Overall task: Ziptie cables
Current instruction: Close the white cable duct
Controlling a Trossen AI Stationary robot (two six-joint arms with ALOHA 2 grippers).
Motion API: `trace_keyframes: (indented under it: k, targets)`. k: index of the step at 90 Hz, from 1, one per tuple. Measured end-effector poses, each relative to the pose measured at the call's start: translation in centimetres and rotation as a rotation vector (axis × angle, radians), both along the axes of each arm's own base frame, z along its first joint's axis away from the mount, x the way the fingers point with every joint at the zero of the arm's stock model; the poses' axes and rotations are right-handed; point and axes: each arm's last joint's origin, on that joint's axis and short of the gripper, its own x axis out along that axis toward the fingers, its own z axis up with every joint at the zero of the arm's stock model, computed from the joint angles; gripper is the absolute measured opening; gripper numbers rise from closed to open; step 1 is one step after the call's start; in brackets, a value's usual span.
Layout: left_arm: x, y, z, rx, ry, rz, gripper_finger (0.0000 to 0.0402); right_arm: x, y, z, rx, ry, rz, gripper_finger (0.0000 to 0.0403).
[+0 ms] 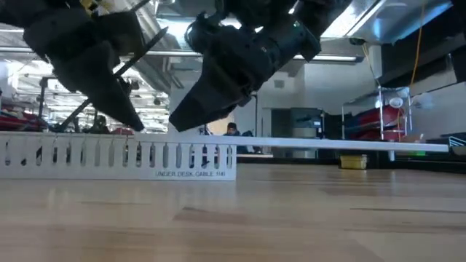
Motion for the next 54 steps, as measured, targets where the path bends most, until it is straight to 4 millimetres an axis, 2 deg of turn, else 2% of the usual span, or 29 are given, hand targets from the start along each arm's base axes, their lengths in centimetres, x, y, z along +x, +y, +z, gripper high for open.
trace_keyframes:
  k: [22, 39, 54]
  targets:
    - [-0.7, -0.8, 0.6, -0.004, -0.033, -0.009, 0.0301, -0.5, -0.1, 1.0, 0.024, 0.014, 0.060, 0.0350]
    - [-2.4, -2.0, -0.9, 0.037, -0.099, 0.061, 0.0301, -0.7, -0.7, 0.5, 0.055, -0.004, 0.077, 0.0350]
    - [-3.0, -1.7, -2.7, 0.032, -0.137, 0.064, 0.0301, -1.1, -0.8, -0.4, 0.062, -0.045, 0.074, 0.0350]
